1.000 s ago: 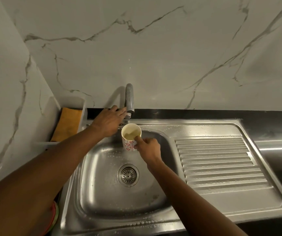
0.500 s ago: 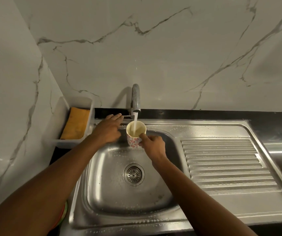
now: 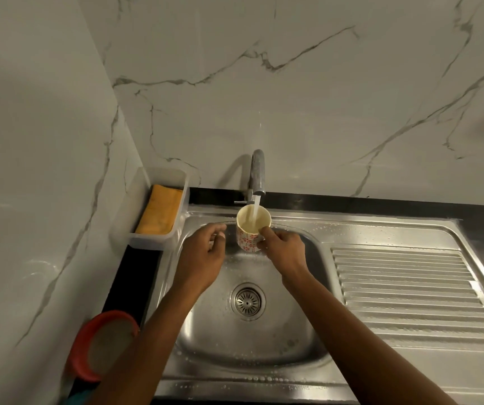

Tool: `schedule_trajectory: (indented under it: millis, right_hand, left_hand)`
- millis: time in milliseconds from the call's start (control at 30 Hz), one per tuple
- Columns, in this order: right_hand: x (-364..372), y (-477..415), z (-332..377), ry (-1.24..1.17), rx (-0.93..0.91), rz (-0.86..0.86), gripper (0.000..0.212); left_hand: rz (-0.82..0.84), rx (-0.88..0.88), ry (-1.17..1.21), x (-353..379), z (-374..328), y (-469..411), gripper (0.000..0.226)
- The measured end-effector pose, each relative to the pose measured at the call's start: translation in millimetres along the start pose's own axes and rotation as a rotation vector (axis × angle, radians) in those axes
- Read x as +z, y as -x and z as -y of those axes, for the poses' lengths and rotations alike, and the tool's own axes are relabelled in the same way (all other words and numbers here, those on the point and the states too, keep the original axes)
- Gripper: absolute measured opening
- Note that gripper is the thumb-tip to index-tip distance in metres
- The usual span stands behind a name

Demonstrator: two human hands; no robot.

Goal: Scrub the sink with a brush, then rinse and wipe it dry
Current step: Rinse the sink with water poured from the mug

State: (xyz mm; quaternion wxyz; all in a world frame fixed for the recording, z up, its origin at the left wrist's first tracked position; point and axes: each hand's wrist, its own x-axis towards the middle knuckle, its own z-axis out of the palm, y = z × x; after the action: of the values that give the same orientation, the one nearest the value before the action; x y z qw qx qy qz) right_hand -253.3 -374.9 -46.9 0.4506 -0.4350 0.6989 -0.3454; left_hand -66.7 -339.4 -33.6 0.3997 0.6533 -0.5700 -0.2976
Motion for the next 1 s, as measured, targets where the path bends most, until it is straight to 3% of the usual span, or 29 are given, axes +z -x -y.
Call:
schedule_trajectory:
  millis: [1000]
  right_hand:
    - [-2.1,5.5,10.4,0.0,-0.028,-0.005,0.031]
  left_hand:
    - [0.001,-0.019,0.013,1.1,-17.8,10.5,0.027]
